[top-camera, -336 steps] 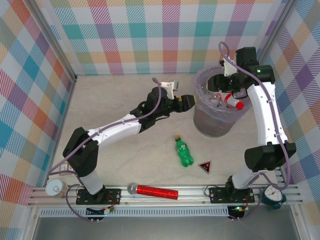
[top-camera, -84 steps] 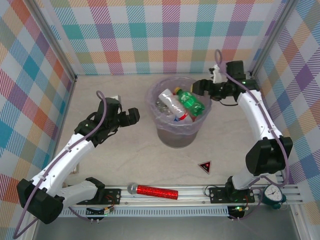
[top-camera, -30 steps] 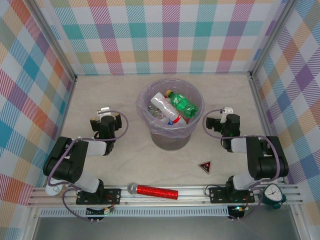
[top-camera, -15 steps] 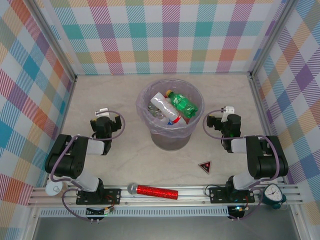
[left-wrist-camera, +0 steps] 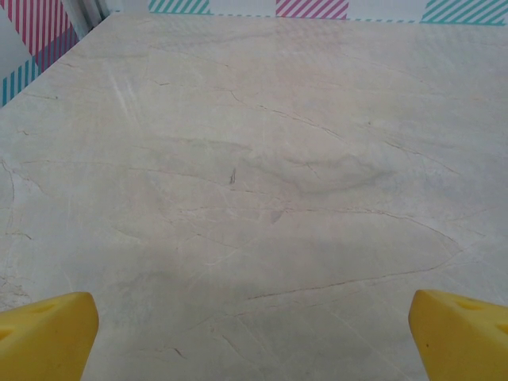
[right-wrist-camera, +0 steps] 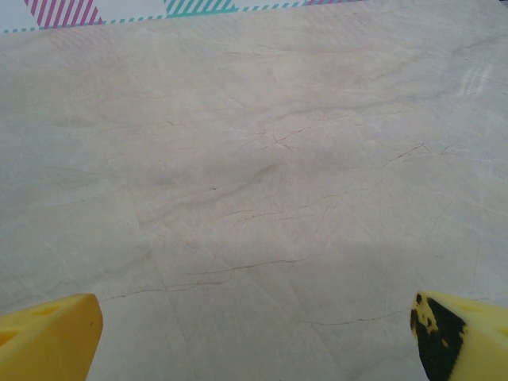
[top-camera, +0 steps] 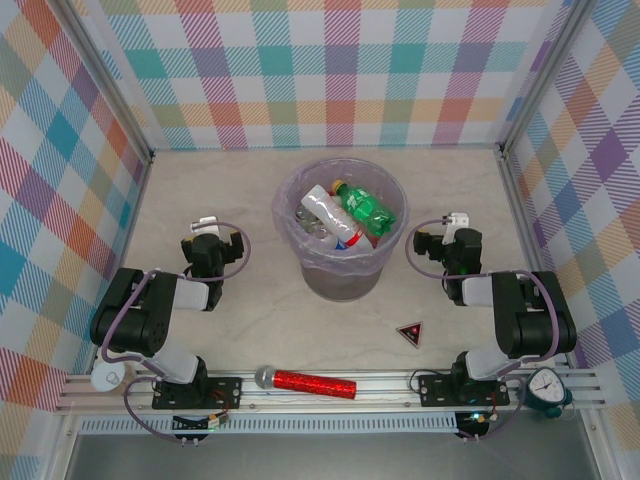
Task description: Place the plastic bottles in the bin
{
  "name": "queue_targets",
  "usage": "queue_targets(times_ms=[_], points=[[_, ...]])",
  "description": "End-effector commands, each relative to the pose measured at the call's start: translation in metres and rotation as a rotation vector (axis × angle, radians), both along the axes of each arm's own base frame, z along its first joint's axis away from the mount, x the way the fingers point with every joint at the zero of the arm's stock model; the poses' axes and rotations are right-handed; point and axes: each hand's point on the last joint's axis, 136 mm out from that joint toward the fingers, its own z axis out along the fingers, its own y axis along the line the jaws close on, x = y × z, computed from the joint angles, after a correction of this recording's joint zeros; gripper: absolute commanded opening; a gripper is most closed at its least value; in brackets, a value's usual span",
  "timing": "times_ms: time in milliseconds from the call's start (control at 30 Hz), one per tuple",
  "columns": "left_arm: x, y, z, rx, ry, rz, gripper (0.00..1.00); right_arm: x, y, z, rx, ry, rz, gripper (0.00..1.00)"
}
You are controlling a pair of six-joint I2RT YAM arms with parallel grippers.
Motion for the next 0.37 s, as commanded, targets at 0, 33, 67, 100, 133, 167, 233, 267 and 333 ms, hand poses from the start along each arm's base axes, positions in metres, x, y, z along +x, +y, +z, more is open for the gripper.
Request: queue_targets(times_ms=[0,33,67,100,133,167,233,267,333], points=[[0.0018,0.0025,0.0058,-0.022,-0.037,0.007,1.0,0.0059,-0.0013,0.0113,-0.006,-0.046,0.005,0.99],[0.0019,0.0023,0.006,-0.022,-0.038,0.006,1.0,0.0059,-0.001,0.0113,-0.005,-0.047,0.006,0.99],[0.0021,0.0023,0.0061,-0.023,-0.038,0.006,1.0,0.006,-0.0012,0.0115,-0.005,-0.047,0.005,0.99],[0.0019,0.0024,0.0059,-0.022,-0.037,0.007,1.0,0.0065,-0.001,0.0111,-0.006,-0.044,0.006,0.99],[0.002,0.0026,0.006,-0.022,-0.038,0.007,1.0,0.0066,-0.0008,0.0113,-0.006,-0.045,0.006,0.99],[0.0019,0.0024,0.0058,-0.023,-0.037,0.006,1.0,0.0069,-0.0014,0.0116,-0.006,-0.046,0.004,0.99],[0.0019,0.0026,0.0059,-0.022,-0.037,0.007,1.0,0.0067,-0.001,0.0114,-0.004,-0.044,0.006,0.99],[0.0019,0.0026,0.0059,-0.022,-0.038,0.007,1.0,0.007,-0.0002,0.0116,-0.004,-0.044,0.008,0.99],[0.0019,0.0021,0.0059,-0.023,-0.037,0.005,1.0,0.0065,-0.0012,0.0112,-0.005,-0.045,0.006,0.99]])
